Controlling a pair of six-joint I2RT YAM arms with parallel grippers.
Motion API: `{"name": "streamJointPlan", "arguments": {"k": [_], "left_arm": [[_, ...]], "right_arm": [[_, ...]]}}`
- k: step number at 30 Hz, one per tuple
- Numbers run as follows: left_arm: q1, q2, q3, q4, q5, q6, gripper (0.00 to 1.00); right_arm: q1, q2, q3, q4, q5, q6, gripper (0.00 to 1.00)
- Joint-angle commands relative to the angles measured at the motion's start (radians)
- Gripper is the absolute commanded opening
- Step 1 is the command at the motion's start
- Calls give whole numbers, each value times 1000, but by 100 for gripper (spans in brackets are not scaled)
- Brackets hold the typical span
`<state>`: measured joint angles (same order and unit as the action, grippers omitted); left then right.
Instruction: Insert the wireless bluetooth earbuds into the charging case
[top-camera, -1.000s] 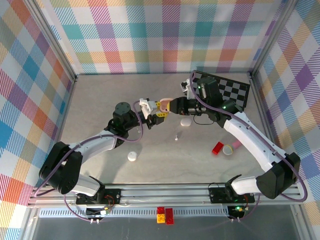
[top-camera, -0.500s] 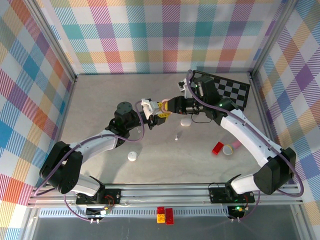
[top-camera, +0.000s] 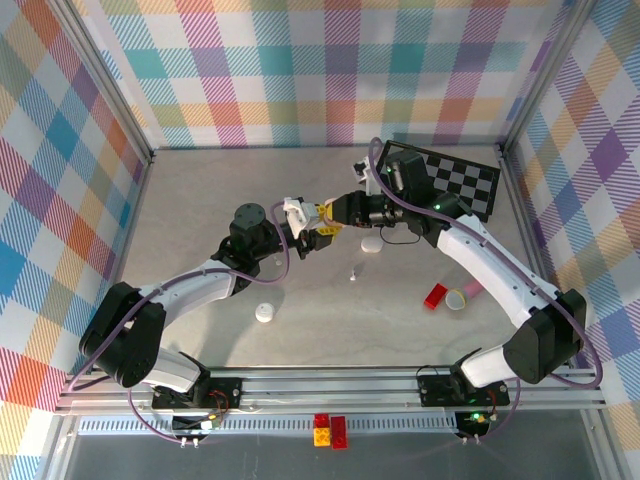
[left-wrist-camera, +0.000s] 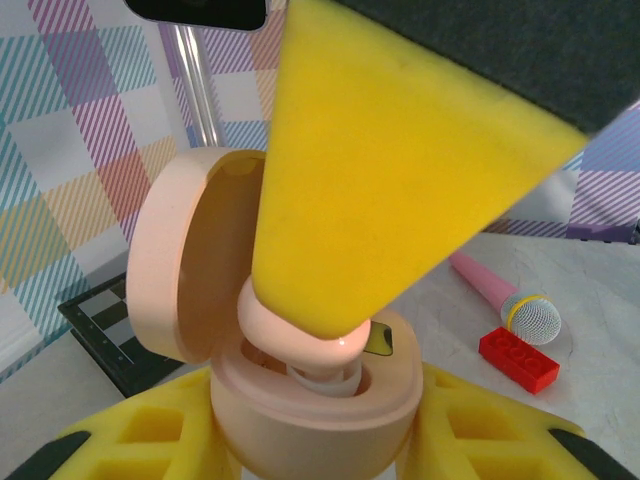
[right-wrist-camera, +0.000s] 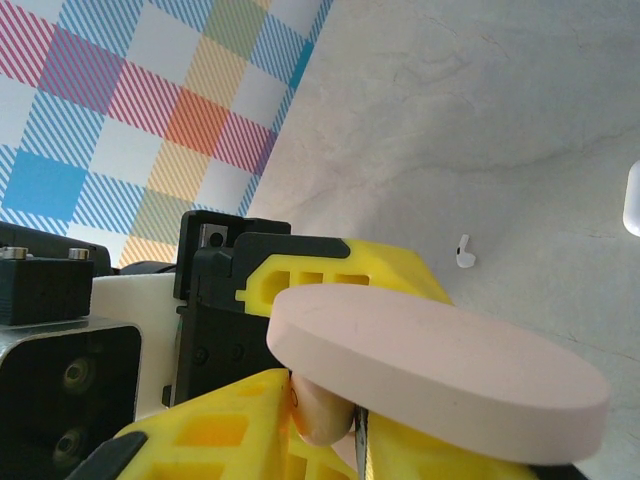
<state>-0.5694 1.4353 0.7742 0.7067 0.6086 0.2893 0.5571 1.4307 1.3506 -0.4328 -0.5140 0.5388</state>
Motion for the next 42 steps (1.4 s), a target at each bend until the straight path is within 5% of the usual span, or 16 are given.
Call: {"name": "streamJointPlan", "arguments": {"k": [1, 34, 42], "left_arm": [[-10, 2, 39, 22, 9, 19, 37], [-10, -7, 14, 49, 13, 7, 37], [-10, -15, 2, 58, 17, 7, 37]], "right_arm": [[-2, 10, 32, 8, -4, -15, 26], [-3, -154, 12, 71, 25, -78, 47], [-9, -7, 192, -105, 121, -103, 49]]}}
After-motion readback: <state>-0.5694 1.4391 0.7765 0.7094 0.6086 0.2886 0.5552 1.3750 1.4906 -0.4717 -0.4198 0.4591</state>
